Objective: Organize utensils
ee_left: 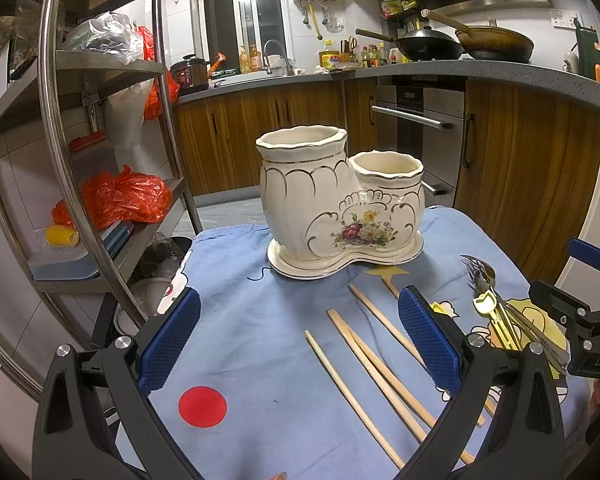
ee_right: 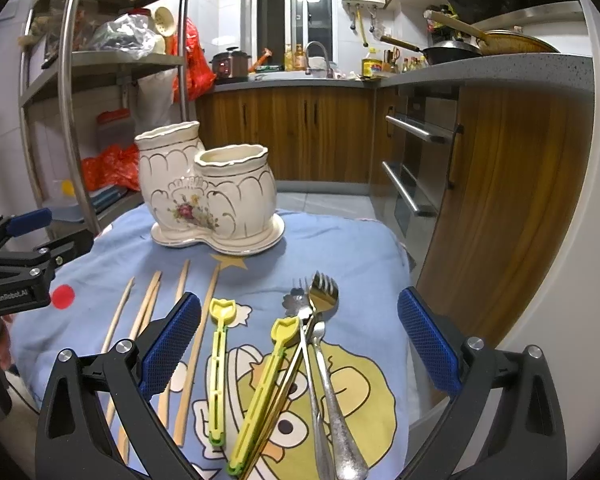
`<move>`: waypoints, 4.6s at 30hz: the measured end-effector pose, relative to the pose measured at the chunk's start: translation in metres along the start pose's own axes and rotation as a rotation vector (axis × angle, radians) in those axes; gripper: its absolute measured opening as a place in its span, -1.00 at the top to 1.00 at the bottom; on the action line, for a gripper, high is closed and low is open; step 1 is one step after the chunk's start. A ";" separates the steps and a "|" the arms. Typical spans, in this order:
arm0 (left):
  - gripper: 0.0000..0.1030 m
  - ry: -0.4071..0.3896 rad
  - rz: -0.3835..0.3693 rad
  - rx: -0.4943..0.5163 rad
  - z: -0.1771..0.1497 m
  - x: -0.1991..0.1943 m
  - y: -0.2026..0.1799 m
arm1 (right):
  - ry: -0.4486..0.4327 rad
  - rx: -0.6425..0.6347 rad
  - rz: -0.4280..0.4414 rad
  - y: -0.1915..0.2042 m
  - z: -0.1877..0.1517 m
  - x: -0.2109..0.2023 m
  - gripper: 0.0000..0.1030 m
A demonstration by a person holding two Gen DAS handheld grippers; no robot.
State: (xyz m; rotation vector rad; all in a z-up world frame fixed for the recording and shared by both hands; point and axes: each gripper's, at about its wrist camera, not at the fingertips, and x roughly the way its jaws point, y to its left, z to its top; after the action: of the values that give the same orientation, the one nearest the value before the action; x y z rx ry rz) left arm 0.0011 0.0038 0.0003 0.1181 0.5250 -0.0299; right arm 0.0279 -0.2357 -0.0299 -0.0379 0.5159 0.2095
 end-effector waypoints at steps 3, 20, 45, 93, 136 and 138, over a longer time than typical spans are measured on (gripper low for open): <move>-0.90 -0.001 0.000 0.000 0.000 0.000 0.001 | 0.001 -0.002 -0.006 0.003 0.000 0.005 -0.90; -0.90 0.004 0.004 -0.002 -0.001 0.000 0.001 | 0.000 -0.004 -0.007 0.003 0.001 0.004 -0.90; -0.90 0.006 0.003 -0.001 -0.002 0.002 0.001 | 0.007 -0.005 -0.008 0.003 0.001 0.004 -0.90; 0.16 0.415 -0.252 0.093 -0.046 0.047 -0.025 | 0.276 -0.037 0.081 -0.030 -0.008 0.038 0.11; 0.86 0.377 -0.202 0.193 -0.034 0.076 -0.025 | -0.059 0.036 0.187 -0.031 0.051 0.033 0.43; 0.87 0.376 -0.201 0.195 -0.034 0.073 -0.026 | -0.114 0.018 0.193 -0.028 0.055 0.023 0.44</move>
State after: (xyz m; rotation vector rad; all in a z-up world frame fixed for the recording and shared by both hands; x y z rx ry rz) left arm 0.0457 -0.0177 -0.0684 0.2641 0.9083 -0.2591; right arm 0.0800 -0.2543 0.0057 0.0418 0.4079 0.3937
